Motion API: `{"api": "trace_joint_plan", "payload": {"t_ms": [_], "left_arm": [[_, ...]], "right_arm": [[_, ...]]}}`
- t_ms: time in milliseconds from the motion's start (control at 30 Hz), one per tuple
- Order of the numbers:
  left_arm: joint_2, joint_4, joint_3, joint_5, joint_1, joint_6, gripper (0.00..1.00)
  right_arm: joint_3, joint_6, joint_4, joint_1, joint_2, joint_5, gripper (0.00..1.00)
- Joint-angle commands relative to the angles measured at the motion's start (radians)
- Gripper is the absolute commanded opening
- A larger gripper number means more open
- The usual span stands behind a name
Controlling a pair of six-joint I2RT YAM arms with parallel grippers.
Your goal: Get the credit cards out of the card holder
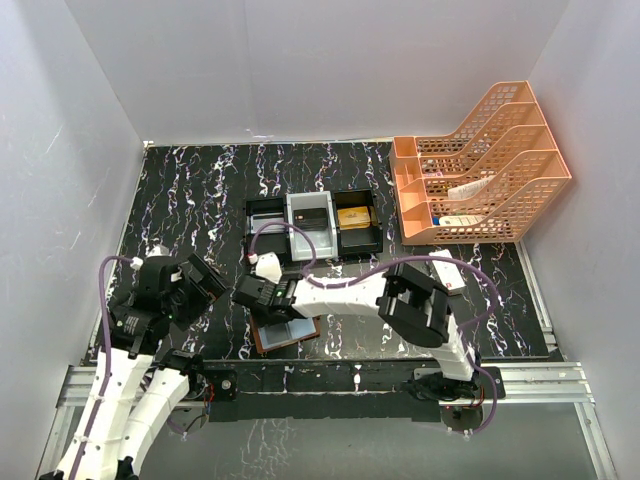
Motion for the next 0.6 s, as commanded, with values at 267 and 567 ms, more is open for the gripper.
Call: {"api": "trace_joint_plan", "payload": {"t_ms": [267, 567], "left_arm": [[-0.03, 0.148, -0.195, 0.38, -0.001, 0.028, 0.92], [-0.081, 0.134, -0.294, 0.462, -0.002, 0.015, 0.58]], "right_arm": [[-0.35, 0.05, 0.335, -0.117, -0.167, -0.314, 0.5], [-0.387, 0.08, 0.377, -0.148, -0.171, -0.364, 0.5]]}}
